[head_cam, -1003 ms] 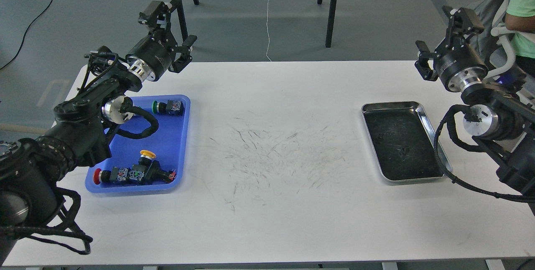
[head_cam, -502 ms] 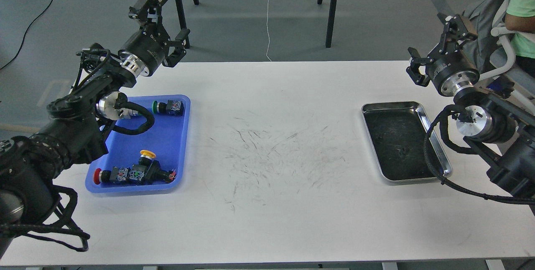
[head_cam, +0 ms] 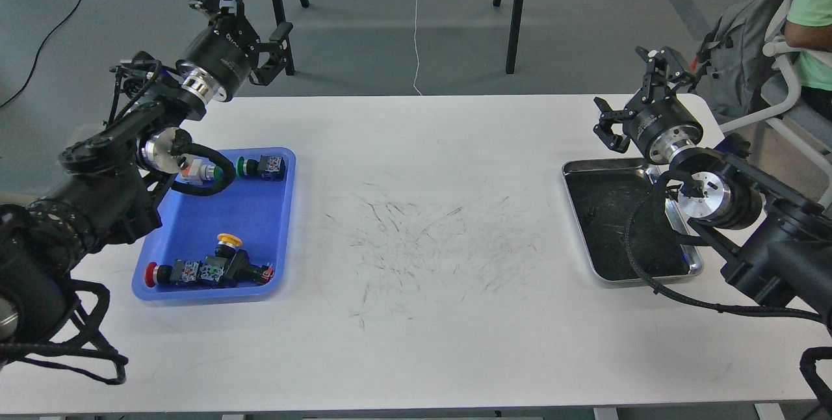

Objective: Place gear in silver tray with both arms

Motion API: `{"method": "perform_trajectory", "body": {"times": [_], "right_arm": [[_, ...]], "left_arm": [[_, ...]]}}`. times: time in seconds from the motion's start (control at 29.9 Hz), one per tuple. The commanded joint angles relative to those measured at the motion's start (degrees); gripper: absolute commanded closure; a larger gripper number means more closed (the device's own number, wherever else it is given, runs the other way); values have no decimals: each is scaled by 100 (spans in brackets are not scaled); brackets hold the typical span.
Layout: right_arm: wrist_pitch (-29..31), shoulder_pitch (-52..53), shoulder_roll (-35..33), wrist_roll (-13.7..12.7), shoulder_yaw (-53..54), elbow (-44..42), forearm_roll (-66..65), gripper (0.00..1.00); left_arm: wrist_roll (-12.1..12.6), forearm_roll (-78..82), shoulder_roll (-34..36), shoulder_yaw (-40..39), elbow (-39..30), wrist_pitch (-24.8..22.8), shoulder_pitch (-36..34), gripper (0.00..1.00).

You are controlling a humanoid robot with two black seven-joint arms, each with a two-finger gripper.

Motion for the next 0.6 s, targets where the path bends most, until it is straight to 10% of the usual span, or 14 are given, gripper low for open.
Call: {"method": "perform_trajectory", "body": {"times": [0.0, 0.57], "right_arm": [[125, 56, -22, 25, -119, 16, -215, 1], [451, 56, -58, 43, -67, 421, -365, 1]], "left_arm": [[0, 71, 325, 24, -534, 0, 57, 0], [0, 71, 484, 349, -798, 0, 399, 0]]}}
